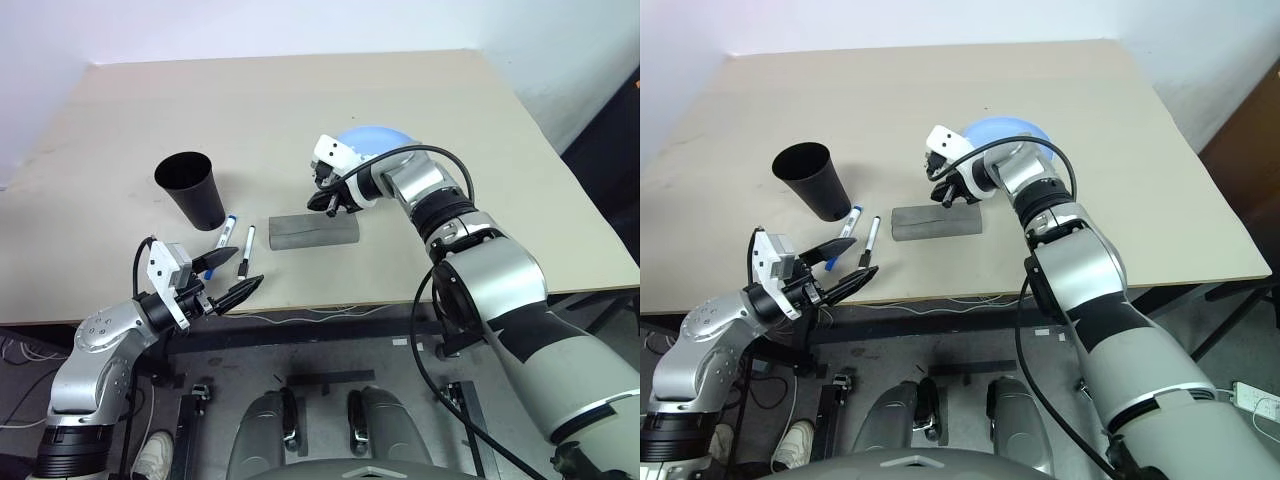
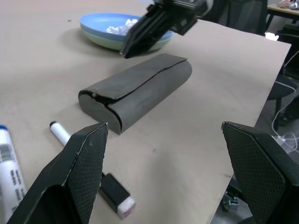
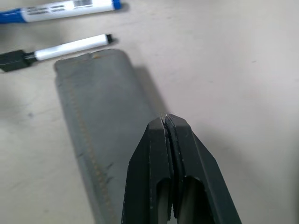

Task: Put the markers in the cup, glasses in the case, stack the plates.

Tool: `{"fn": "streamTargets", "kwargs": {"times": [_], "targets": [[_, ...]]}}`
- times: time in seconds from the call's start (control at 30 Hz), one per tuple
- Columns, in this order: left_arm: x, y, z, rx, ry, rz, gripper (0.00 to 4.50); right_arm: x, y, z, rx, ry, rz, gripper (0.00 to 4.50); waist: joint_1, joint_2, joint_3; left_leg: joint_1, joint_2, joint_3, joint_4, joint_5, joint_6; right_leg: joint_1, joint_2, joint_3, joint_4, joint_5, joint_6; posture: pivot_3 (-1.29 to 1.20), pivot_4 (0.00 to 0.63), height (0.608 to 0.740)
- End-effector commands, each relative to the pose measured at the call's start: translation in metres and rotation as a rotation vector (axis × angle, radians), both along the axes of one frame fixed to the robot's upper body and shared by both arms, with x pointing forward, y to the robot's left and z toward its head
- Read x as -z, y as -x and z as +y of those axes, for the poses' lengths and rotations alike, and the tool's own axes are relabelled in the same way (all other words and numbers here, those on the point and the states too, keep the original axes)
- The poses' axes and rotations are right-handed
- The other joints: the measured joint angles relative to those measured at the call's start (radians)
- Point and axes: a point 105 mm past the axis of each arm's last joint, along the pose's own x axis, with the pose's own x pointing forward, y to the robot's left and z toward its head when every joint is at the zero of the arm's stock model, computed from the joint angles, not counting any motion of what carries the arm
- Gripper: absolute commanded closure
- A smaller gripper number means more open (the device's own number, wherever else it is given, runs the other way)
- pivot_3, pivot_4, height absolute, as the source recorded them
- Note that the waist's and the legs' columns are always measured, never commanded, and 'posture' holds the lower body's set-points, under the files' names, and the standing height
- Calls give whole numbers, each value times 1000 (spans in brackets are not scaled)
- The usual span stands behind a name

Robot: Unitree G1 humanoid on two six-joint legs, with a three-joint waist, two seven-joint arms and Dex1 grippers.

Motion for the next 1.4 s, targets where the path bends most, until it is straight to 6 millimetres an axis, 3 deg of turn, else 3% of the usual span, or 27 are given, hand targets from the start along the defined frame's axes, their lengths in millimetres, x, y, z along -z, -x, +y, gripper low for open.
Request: {"fn": "streamTargets", "kwargs": {"times": [0.03,0.27,0.63,0.73,0.87,1.0,1.17,1.4], "targets": [[-5,2,1,3,-3,-42,407,-10,6,4,-42,-82,4,4420,1,0,0,0,0,0,0,0,0,0,0,0,0,0,0,0,150,710],[-4,4,0,4,-9,-50,407,-6,21,10,-116,-170,-15,4420,0,0,0,0,0,0,0,0,0,0,0,0,0,0,0,0,150,710],[-25,-4,2,-18,16,-80,407,30,26,3,-85,-91,-21,4420,2,0,0,1,0,0,0,0,0,1,-1,0,0,0,0,0,150,710],[-31,-5,5,-32,27,-78,407,19,27,7,-101,-152,-25,4420,2,0,0,2,0,0,0,0,0,1,-1,0,0,0,0,0,150,710],[-36,-8,15,-101,24,-70,407,-19,41,11,-190,-333,-18,4420,4,0,0,1,0,-1,0,0,0,1,-1,0,0,0,-1,0,150,710],[-39,-11,29,-203,30,-32,407,-40,60,8,-276,-404,-44,4420,10,0,0,-1,0,-1,0,0,1,-1,-1,0,0,0,0,0,150,710],[-30,-9,42,-293,26,95,407,-45,68,4,-274,-412,-20,4420,12,0,0,0,0,-1,0,0,0,0,-1,0,0,0,0,0,150,710],[-8,-18,65,-457,-140,248,407,-50,66,0,-238,-412,-23,4420,26,-1,0,-1,0,-1,0,0,0,-3,-1,0,0,-1,-4,0,150,710]]}}
